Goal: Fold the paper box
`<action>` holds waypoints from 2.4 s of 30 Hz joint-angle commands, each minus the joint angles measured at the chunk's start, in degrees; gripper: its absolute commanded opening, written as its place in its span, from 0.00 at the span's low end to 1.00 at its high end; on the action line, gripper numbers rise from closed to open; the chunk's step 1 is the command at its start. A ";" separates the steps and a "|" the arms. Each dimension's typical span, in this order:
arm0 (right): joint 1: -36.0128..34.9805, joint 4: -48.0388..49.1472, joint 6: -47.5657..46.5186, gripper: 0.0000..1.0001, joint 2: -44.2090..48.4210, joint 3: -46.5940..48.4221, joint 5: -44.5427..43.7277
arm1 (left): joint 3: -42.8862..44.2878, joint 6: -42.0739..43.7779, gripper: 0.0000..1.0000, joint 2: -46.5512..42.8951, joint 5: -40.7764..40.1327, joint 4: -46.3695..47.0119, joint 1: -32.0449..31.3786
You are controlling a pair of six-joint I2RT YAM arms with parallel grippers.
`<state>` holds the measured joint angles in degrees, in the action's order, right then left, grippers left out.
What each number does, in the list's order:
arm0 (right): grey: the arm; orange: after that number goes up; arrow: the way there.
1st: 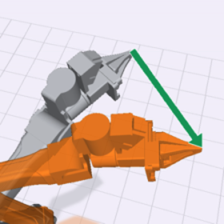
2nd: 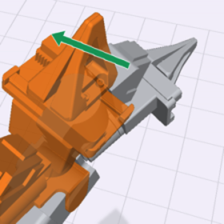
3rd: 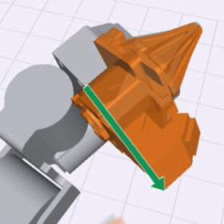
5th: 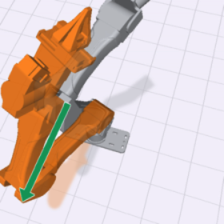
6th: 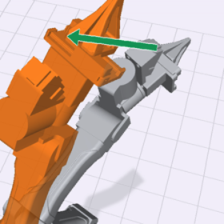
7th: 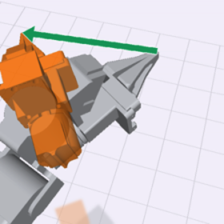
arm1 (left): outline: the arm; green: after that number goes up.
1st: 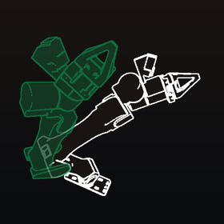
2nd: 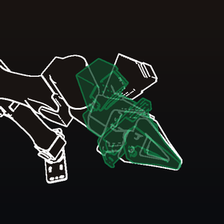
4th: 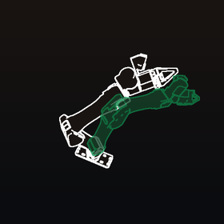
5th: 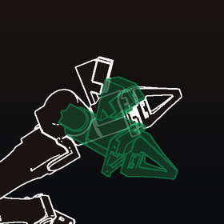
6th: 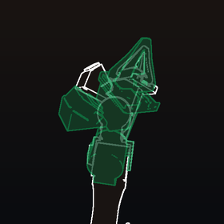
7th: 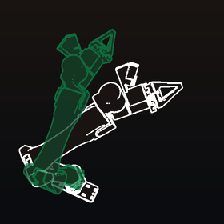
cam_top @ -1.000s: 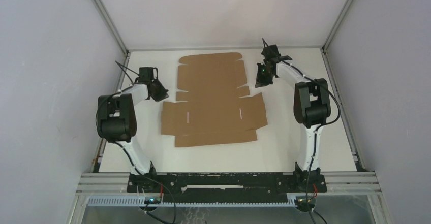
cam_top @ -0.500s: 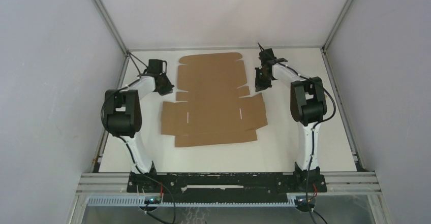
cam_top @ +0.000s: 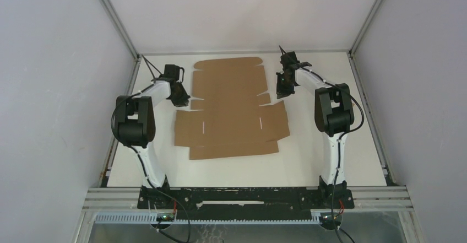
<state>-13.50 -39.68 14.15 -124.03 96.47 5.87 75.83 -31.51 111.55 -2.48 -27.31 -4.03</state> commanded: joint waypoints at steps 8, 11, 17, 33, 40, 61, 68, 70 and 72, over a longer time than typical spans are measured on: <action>-0.61 -0.42 -1.76 0.06 -0.97 4.40 -0.29 | 8.59 -0.34 0.16 3.27 0.54 -7.27 0.93; -0.95 -0.74 -1.92 0.06 -1.27 5.15 -0.55 | 11.25 0.16 0.17 4.90 0.72 -9.60 0.95; -1.74 -1.70 -2.07 0.07 -1.78 6.34 -1.12 | 16.30 1.73 0.18 8.01 -0.43 -15.00 0.94; -2.40 -1.61 -1.77 0.07 -2.01 5.36 -0.87 | 19.55 6.05 0.15 9.63 -0.54 -19.48 -0.70; -2.77 -1.67 -1.66 0.07 -2.23 5.74 -0.78 | 22.93 6.49 0.15 11.24 -2.57 -21.88 -1.79; -2.35 -1.71 -2.14 0.07 -1.66 5.36 0.09 | 21.41 6.05 0.16 13.22 6.78 -21.60 -2.23; -2.42 -0.76 -2.24 0.06 -1.28 4.50 1.19 | 20.93 5.85 0.14 12.86 7.81 -20.88 -3.14; -2.61 -0.75 -2.12 0.06 -1.08 4.44 1.22 | 20.91 5.64 0.14 12.13 8.12 -20.53 -3.42; -2.61 -0.37 -1.98 0.06 -0.75 3.76 1.64 | 20.73 5.44 0.14 11.45 8.47 -20.19 -3.52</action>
<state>-15.77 -41.78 12.69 -125.91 100.55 6.04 97.25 -25.47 124.84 3.20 -49.34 -6.26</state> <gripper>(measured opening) 0.064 0.144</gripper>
